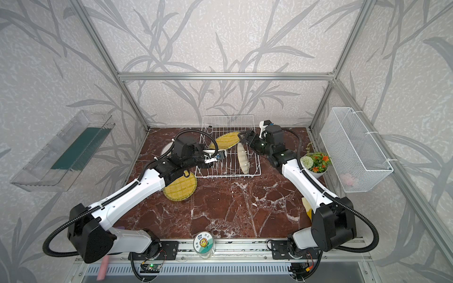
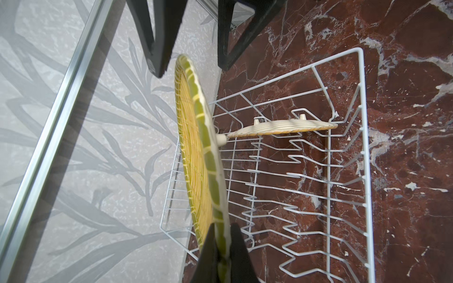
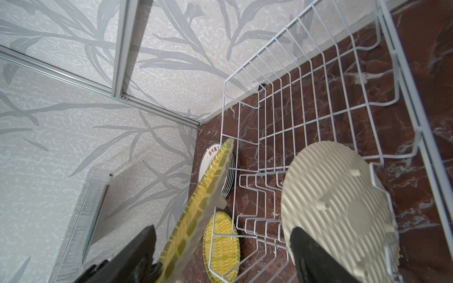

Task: Unload the plates from the dish rack
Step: Place the plate on the plate.

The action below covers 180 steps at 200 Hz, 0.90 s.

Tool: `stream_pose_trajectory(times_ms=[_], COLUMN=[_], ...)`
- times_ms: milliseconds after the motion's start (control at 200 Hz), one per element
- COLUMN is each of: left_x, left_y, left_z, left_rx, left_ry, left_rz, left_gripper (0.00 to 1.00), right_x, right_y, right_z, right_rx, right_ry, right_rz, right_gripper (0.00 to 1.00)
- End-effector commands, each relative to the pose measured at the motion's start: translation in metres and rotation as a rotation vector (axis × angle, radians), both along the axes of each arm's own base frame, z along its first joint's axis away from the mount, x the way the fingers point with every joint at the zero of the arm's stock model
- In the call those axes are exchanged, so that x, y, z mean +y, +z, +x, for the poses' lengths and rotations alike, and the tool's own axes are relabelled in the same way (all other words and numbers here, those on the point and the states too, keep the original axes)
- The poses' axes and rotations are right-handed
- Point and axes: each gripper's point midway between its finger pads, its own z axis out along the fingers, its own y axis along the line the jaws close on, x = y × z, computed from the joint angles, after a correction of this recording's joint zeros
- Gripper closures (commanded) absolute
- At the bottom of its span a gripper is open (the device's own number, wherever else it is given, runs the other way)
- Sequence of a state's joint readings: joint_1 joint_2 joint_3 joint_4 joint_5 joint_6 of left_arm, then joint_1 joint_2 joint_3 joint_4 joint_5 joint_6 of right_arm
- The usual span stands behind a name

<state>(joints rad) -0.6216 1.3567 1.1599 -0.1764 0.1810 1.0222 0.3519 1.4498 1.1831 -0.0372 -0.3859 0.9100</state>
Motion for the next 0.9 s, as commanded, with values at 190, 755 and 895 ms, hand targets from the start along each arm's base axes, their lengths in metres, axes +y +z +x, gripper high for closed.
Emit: stream_pose_trajectory(times_ms=[190,755,895], left_x=[-0.006,-0.011,-0.012], left_y=[0.013,0.011,0.011], left_z=[-0.007,-0.003,-0.006], left_rx=[-0.178,-0.233,-0.227], left_ry=[-0.081,-0.060,-0.074], left_rz=[0.071,0.027,0.024], left_gripper=[1.00,1.00,1.00], right_x=[0.014,0.022,0.024], right_y=[0.008,-0.016,-0.021], right_z=[0.001,-0.004,-0.002], right_rx=[0.026,0.133,0.148], right_ry=[0.034,0.064,0.071], right_rz=[0.004,-0.032,-0.030], right_gripper=[0.25,0.55,0.67])
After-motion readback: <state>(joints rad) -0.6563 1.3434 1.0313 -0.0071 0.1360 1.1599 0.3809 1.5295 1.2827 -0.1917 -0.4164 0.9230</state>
